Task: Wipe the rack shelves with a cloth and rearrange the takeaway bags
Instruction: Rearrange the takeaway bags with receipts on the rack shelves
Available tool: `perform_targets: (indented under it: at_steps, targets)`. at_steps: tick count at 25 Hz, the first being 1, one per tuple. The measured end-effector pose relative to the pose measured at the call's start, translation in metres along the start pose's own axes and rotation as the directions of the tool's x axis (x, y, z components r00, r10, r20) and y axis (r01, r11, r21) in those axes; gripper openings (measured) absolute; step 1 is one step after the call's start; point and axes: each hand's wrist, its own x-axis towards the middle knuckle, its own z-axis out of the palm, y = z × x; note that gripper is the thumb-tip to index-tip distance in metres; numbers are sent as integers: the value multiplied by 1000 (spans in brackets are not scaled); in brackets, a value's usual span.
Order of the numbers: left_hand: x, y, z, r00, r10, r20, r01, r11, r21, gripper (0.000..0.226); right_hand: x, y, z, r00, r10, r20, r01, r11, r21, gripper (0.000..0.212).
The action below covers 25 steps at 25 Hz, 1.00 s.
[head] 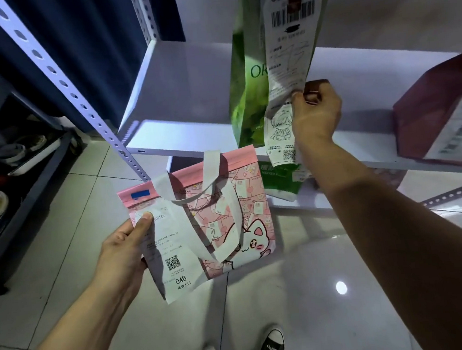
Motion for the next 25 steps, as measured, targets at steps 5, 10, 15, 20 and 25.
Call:
perform_targets:
  at_steps: [5, 10, 15, 20, 25]
  targets:
    - [-4, 3, 36, 999, 12, 53, -14, 999, 35, 20, 30, 22, -58, 995, 46, -85, -47, 999, -10, 10]
    - [-16, 13, 67, 996, 25, 87, -28, 999, 34, 19, 43, 31, -102, 985, 147, -92, -152, 987, -50, 8]
    - [-31, 35, 85, 996, 40, 82, -45, 997, 64, 19, 33, 26, -120, 968, 252, -21, -252, 967, -44, 30]
    - [-48, 51, 89, 997, 47, 62, -52, 996, 72, 18, -40, 21, -144, 964, 232, 127, -238, 970, 36, 19]
    - [-50, 58, 87, 999, 26, 19, -26, 999, 19, 16, -95, -5, -134, 841, 203, 502, -299, 947, 118, 11]
